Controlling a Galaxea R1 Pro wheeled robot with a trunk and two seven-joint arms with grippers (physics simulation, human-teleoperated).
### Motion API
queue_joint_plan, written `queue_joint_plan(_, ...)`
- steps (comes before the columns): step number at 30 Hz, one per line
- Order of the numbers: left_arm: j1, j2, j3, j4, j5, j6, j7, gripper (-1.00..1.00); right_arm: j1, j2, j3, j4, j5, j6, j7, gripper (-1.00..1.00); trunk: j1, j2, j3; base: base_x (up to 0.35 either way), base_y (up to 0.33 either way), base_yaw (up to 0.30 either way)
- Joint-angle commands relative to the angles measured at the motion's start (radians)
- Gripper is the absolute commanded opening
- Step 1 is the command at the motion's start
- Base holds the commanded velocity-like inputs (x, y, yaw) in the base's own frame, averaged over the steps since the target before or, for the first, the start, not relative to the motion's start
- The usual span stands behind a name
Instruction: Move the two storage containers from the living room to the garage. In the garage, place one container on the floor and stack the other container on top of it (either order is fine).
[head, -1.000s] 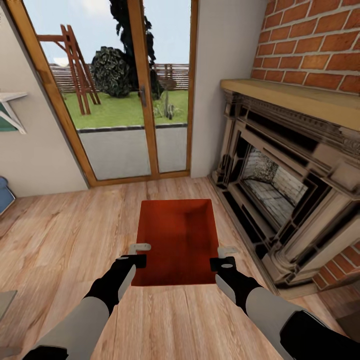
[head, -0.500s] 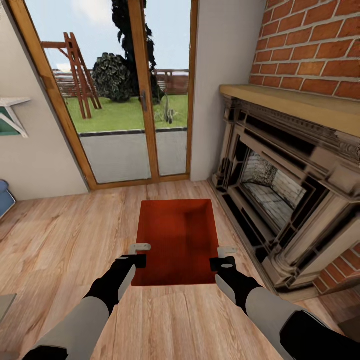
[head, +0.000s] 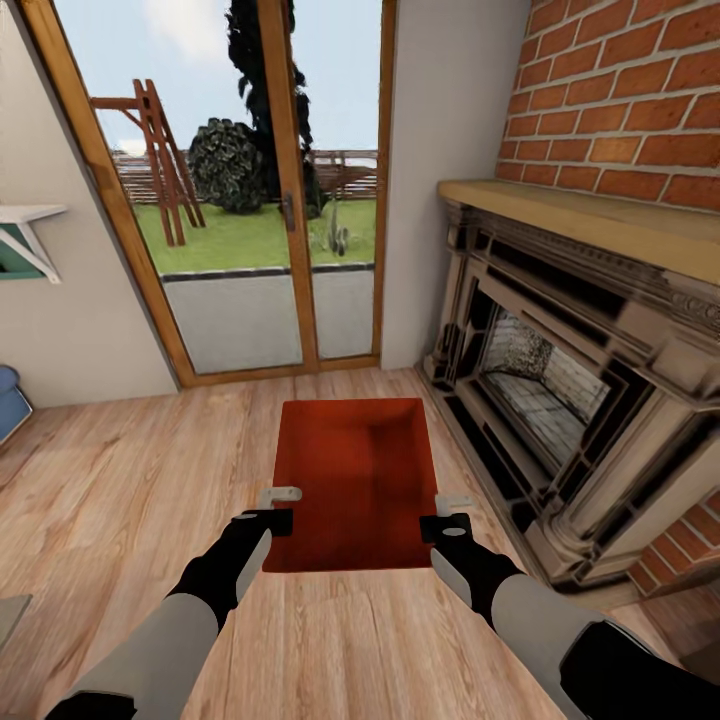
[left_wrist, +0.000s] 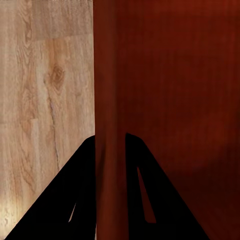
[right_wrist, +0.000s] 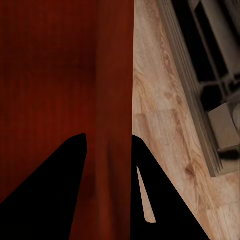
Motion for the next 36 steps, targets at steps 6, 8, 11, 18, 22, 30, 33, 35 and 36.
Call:
queue_joint_plan(6, 0.000, -0.001, -0.003, -0.001, 0.005, 0.006, 0.012, -1.00, -0.001, 0.000, -0.008, -0.024, 0.003, 0.007, -0.005, -1.00, 0.001, -0.002, 0.007, 0.000, 0.000, 0.000)
queue_joint_plan(8, 0.000, -0.001, -0.003, -0.001, 0.004, 0.006, 0.012, -1.00, -0.001, -0.001, -0.008, -0.024, 0.003, 0.007, -0.005, -1.00, 0.001, -0.002, 0.011, 0.000, 0.000, 0.000)
queue_joint_plan(11, 0.000, 0.000, -0.003, -0.001, 0.004, 0.006, 0.012, -1.00, -0.001, -0.001, -0.008, -0.024, 0.003, 0.007, -0.005, -1.00, 0.001, -0.002, 0.015, 0.000, 0.000, 0.000)
queue_joint_plan(18, 0.000, 0.000, -0.003, -0.001, 0.005, 0.006, 0.012, -1.00, -0.002, -0.001, -0.008, -0.024, 0.003, 0.007, -0.005, -1.00, 0.001, -0.002, 0.026, 0.000, 0.000, 0.000)
queue_joint_plan(22, 0.000, 0.000, -0.003, -0.001, 0.004, 0.006, 0.012, -1.00, -0.001, 0.000, -0.008, -0.024, 0.003, 0.007, -0.005, -1.00, 0.001, -0.002, 0.033, 0.000, 0.000, 0.000)
queue_joint_plan(30, 0.000, 0.000, -0.003, -0.001, 0.005, 0.006, 0.012, -1.00, -0.001, -0.001, -0.007, -0.024, 0.003, 0.007, -0.004, -1.00, 0.001, -0.002, 0.045, 0.000, 0.000, 0.000)
queue_joint_plan(33, 0.000, 0.000, -0.003, -0.001, 0.005, 0.006, 0.012, -1.00, -0.001, -0.001, -0.008, -0.024, 0.003, 0.007, -0.004, -1.00, 0.001, -0.002, 0.050, 0.000, 0.000, 0.000)
queue_joint_plan(35, 0.000, 0.000, -0.003, -0.001, 0.004, 0.006, 0.012, -1.00, -0.001, -0.001, -0.007, -0.024, 0.003, 0.007, -0.005, -1.00, 0.001, -0.002, 0.053, 0.000, 0.000, 0.000)
queue_joint_plan(36, 0.000, 0.000, -0.003, -0.001, 0.004, 0.006, 0.012, -1.00, -0.001, -0.001, -0.008, -0.024, 0.003, 0.007, -0.005, -1.00, 0.001, -0.002, 0.055, 0.000, 0.000, 0.000)
